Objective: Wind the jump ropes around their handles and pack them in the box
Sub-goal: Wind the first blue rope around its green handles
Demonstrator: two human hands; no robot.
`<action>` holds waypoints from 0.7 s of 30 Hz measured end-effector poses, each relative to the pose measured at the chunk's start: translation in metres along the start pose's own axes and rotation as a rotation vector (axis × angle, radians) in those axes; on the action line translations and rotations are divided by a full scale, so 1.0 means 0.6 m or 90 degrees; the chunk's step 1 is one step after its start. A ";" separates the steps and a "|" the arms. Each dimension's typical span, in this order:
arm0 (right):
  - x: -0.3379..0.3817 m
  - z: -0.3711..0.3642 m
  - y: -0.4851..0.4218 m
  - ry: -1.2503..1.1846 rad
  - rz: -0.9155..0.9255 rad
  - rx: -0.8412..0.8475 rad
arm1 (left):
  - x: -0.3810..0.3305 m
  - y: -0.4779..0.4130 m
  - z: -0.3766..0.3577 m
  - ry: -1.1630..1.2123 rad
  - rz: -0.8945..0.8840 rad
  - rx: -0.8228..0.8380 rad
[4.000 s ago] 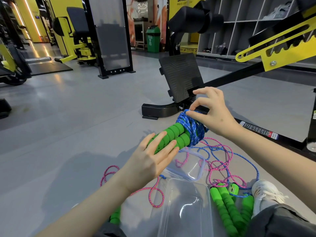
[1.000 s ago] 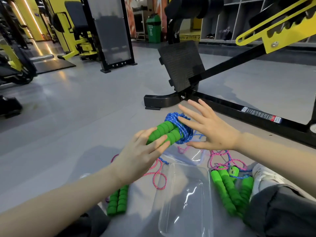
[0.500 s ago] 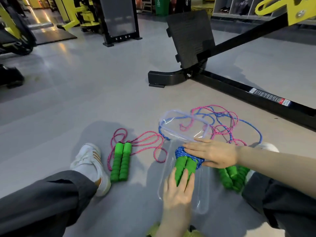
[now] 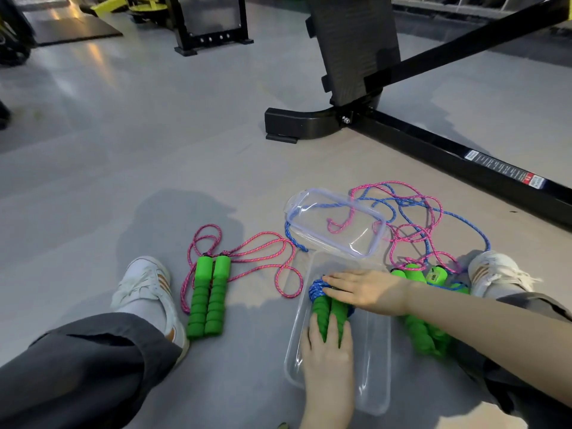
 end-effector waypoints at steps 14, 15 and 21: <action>-0.006 -0.026 0.013 -0.020 -0.107 0.093 | 0.022 0.017 -0.061 -0.102 0.005 0.256; -0.006 -0.024 0.011 -0.014 -0.119 0.102 | 0.018 0.017 -0.053 -0.096 0.004 0.264; -0.011 -0.051 -0.001 -0.008 -0.215 0.102 | 0.013 0.017 -0.062 -0.167 -0.029 0.430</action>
Point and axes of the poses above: each hand's wrist, its own y-axis away from the middle knuckle, its own z-axis out of the back of the hand, x = y × z, the point moved 9 cm from there along -y, towards the middle knuckle, and after that the axes turned 11 degrees about -y, right-handed, at the moved point
